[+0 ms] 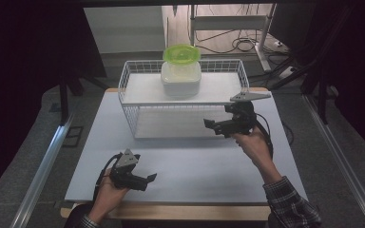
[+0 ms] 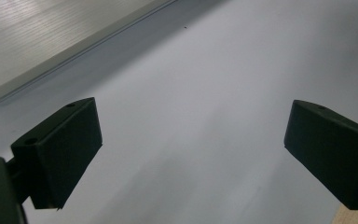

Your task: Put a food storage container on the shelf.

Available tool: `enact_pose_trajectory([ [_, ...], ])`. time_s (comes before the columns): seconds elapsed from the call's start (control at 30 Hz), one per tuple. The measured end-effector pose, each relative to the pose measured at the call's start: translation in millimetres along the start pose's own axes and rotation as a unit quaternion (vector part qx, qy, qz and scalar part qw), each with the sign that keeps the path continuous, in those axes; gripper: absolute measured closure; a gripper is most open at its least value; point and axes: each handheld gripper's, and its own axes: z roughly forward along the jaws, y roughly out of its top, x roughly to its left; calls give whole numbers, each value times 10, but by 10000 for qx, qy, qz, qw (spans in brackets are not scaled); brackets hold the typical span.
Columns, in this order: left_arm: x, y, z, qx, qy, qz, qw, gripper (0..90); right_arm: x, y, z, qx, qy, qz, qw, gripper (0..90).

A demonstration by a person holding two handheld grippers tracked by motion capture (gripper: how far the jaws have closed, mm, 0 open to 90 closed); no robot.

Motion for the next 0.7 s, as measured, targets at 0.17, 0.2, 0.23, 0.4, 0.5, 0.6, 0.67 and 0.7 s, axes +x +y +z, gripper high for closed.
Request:
enact_pose_trajectory([
  [0.17, -2, -3, 9, 41, -9, 41, 10000, 35, -11, -223, -6, 2, -39, -92, 9999, 0],
  [0.2, -3, -3, 11, 42, -9, 48, 10000, 34, -16, -264, -9, -3, -44, -106, 9999, 0],
  [0.23, -6, -4, 16, 26, -12, 32, 10000, 34, -20, -304, -12, -6, -54, -109, 9999, 0],
  [0.4, -3, -8, 21, 16, -38, 26, 10000, 31, -32, -490, -37, -57, -110, -93, 9999, 0],
  [0.5, -3, -9, 17, -8, -45, 24, 10000, 31, -38, -620, -41, -96, -129, -53, 9999, 0],
  [0.6, -4, -11, 17, -15, -57, 23, 10000, 31, -49, -780, -32, -143, -166, 51, 9997, 0],
  [0.67, -7, -12, 18, -28, -69, 13, 10000, 31, -60, -880, -23, -71, -233, 55, 9997, 0],
  [0.7, -7, -12, 17, -31, -69, 17, 10000, 30, -63, -928, -20, -59, -293, 46, 9995, 0],
])
